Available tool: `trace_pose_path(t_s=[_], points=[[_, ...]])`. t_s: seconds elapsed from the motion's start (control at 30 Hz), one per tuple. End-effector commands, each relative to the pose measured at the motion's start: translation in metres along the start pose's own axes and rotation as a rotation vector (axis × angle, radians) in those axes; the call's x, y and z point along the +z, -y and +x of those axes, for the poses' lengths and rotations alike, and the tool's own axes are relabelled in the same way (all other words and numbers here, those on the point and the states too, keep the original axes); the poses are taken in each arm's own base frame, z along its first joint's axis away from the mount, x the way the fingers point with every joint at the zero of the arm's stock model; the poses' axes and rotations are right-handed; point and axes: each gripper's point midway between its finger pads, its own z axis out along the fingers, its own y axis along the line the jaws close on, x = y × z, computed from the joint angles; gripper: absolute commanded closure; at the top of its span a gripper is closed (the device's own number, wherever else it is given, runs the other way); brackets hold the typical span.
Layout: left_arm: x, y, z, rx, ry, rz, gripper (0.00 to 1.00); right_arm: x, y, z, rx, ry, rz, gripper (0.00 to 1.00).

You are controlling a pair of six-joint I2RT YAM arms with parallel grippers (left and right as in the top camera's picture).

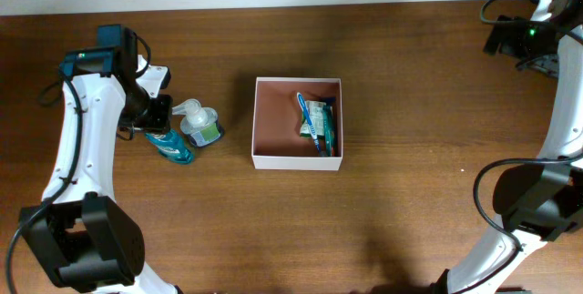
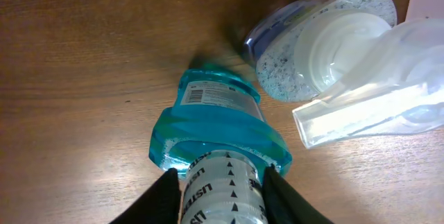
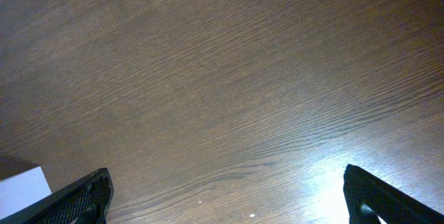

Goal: Pack container
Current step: 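Lower the left gripper and close it on the Listerine cap, then lift the Listerine bottle and carry it over the box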

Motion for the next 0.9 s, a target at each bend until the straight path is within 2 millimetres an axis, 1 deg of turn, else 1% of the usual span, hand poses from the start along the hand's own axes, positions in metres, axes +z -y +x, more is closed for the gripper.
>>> trace_pose_path(t_s=[0.0, 0.03, 0.07, 0.2, 0.33, 0.5, 0.87], points=[[0.0, -0.001, -0.002, -0.001, 0.001, -0.001, 0.66, -0.011, -0.002, -0.002, 0.008, 0.025, -0.012, 0.01], [0.0, -0.001, -0.002, -0.001, 0.001, -0.001, 0.69, -0.011, -0.002, -0.002, 0.008, 0.025, -0.011, 0.01], [0.0, -0.001, -0.002, -0.001, 0.001, -0.001, 0.71, -0.011, -0.002, -0.002, 0.008, 0.025, -0.011, 0.01], [0.0, -0.001, -0.002, -0.001, 0.002, -0.001, 0.71, -0.011, -0.002, -0.002, 0.008, 0.025, -0.011, 0.01], [-0.001, -0.002, -0.003, -0.002, 0.005, -0.001, 0.78, -0.011, -0.002, -0.002, 0.008, 0.025, -0.011, 0.01], [-0.008, -0.002, -0.007, -0.001, 0.022, -0.005, 0.78, -0.011, -0.002, -0.002, 0.008, 0.025, -0.011, 0.01], [-0.049, -0.004, -0.02, -0.022, 0.089, -0.019, 0.78, -0.011, -0.002, -0.002, 0.008, 0.025, -0.011, 0.01]])
